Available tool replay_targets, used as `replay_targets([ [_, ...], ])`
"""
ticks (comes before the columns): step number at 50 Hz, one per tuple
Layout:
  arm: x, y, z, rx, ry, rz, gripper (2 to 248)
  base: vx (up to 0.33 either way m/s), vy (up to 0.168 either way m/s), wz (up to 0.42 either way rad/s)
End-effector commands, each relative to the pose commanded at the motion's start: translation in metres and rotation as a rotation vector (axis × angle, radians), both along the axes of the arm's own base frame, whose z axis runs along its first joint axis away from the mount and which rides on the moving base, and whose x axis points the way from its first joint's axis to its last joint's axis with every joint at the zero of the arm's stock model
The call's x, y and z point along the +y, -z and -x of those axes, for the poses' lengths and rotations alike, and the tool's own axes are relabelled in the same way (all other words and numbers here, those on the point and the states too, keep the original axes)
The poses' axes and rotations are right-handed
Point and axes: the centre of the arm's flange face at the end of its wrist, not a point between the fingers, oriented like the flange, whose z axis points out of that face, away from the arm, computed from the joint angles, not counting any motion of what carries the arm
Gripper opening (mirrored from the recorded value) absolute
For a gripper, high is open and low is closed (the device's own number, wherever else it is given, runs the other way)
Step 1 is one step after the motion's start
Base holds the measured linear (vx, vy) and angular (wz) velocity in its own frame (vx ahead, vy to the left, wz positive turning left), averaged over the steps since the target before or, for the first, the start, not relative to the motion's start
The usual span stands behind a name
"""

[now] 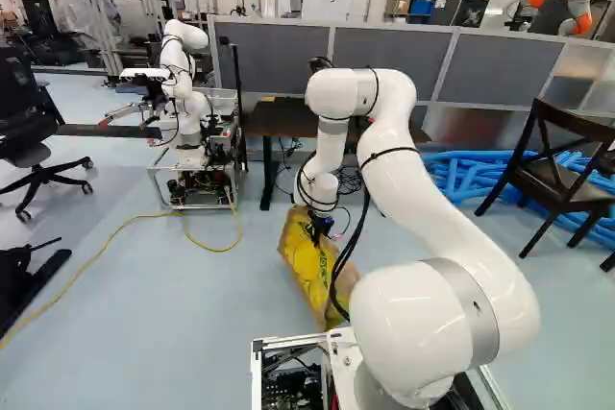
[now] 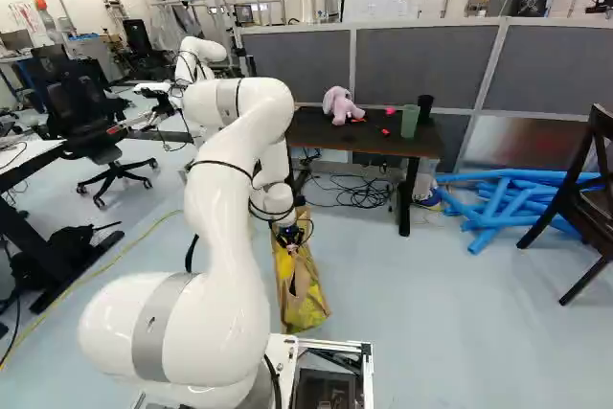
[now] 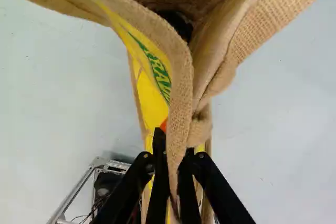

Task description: Pick up the bag on the ground and place it on the table

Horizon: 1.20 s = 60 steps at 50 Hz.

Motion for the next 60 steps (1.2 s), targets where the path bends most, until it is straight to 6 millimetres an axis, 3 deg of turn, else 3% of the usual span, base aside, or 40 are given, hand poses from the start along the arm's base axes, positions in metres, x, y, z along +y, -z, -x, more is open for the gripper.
replay_targets([
  [42, 0.0, -0.063, 0.043, 0.001, -0.005, 0.0, 21, 0.0, 0.0, 0.0],
  [60, -0.001, -0.09, 0.046, -0.03, -0.003, -0.002, 21, 0.0, 0.0, 0.0],
])
